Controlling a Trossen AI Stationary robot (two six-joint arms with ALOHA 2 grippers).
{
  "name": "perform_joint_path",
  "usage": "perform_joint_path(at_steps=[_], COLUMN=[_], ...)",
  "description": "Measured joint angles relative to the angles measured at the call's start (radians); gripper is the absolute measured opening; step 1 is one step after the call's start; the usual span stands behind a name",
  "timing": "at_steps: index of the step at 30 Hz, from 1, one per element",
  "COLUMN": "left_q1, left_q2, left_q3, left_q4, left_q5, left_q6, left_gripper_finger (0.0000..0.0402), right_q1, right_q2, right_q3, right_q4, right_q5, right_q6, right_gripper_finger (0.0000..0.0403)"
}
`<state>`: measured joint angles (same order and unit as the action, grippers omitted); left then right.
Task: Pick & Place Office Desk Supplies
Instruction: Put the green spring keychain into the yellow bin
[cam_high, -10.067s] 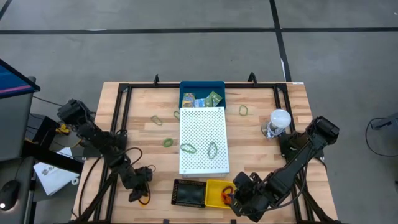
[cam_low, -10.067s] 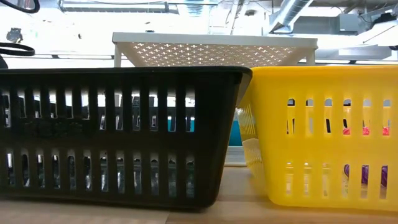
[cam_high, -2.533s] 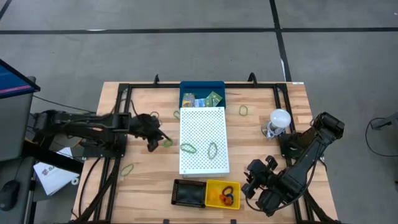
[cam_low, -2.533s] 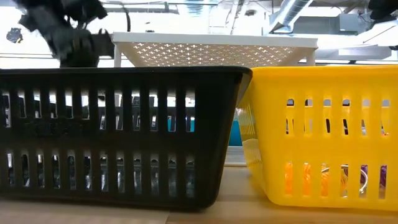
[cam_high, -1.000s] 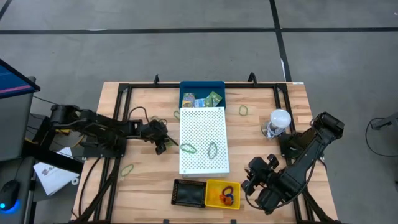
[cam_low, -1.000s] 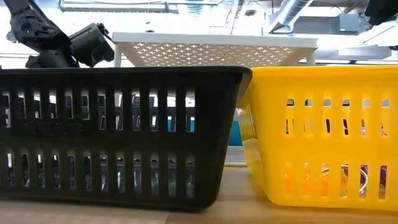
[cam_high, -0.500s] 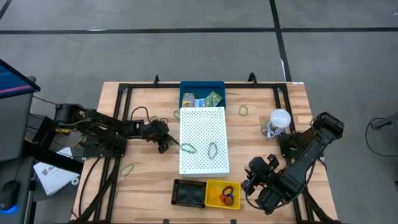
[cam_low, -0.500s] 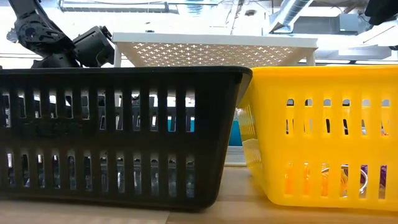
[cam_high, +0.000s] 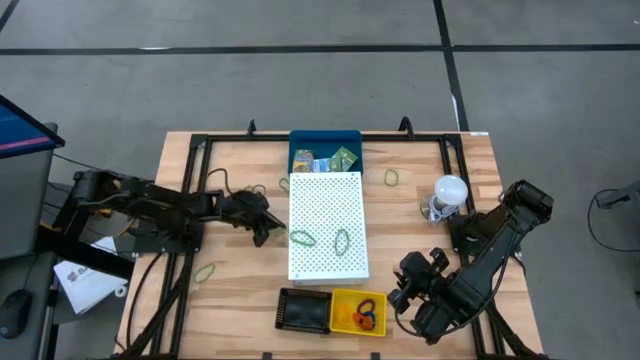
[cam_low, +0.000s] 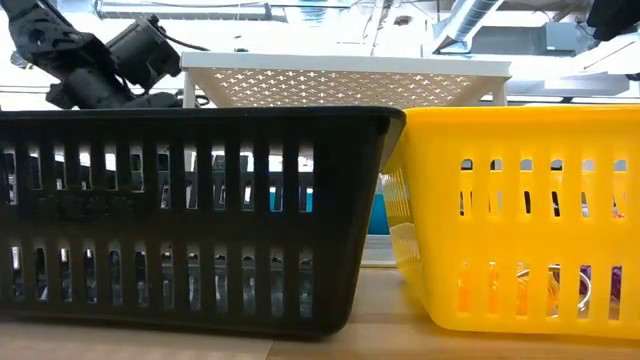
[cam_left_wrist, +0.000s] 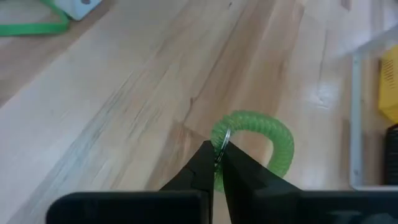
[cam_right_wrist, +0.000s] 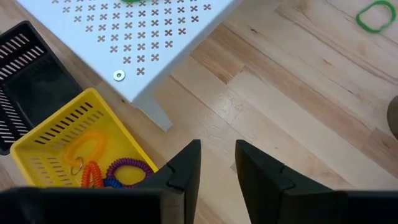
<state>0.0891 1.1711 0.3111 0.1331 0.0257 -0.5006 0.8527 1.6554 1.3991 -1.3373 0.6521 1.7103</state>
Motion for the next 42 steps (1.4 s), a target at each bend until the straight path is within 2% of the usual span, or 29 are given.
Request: perform_joint_path(at_steps=[7,11,17,20,22,27,31,33,37,42], left_q1=[-0.031,-0.047,-0.060,-0.061,-0.061,-0.060,-0.047,-0.040,-0.027,-0.030], left_q2=[-0.211,-0.324,-0.455,-0.476,-0.464,-0.330,-0.149,-0.045,0.159,0.414], left_q3=[0.000,0.001,0.002,0.003,0.017,0.148,0.332,0.441,0.628,0.803], left_q4=[-0.187,-0.226,-0.096,0.019,0.091,0.169,0.184,0.185,0.171,0.101], left_q5=[0.001,0.085,0.233,0.232,0.193,0.082,0.074,0.092,0.212,0.333], left_q6=[-0.040,-0.082,-0.157,-0.190,-0.212,-0.123,0.002,0.063,0.189,0.211], left_gripper_finger=[0.0007,0.0007,0.0007,0.0007,0.0007,0.0007,0.0008,0.0008,0.0008,0.0008], right_q1=[-0.005,-0.005,-0.005,-0.005,-0.005,-0.005,-0.005,-0.005,-0.004,0.003], right_q2=[0.000,0.000,0.000,0.000,0.000,0.000,-0.001,-0.003,-0.004,-0.017], right_q3=[0.000,0.000,0.000,0.000,0.000,0.000,0.000,0.000,0.000,0.000], right_q4=[0.000,0.001,-0.008,-0.018,-0.023,-0.043,-0.064,-0.081,-0.101,-0.108], right_q5=[0.001,0.003,0.003,0.003,0.005,0.015,0.030,0.030,0.033,0.034], right_q6=[-0.008,-0.008,-0.009,-0.009,-0.009,-0.008,-0.008,-0.008,-0.008,-0.001], right_gripper_finger=[0.0098,0.0098,0.0098,0.0098,0.0098,0.0098,0.0098,0.0098,0.0098,0.0098])
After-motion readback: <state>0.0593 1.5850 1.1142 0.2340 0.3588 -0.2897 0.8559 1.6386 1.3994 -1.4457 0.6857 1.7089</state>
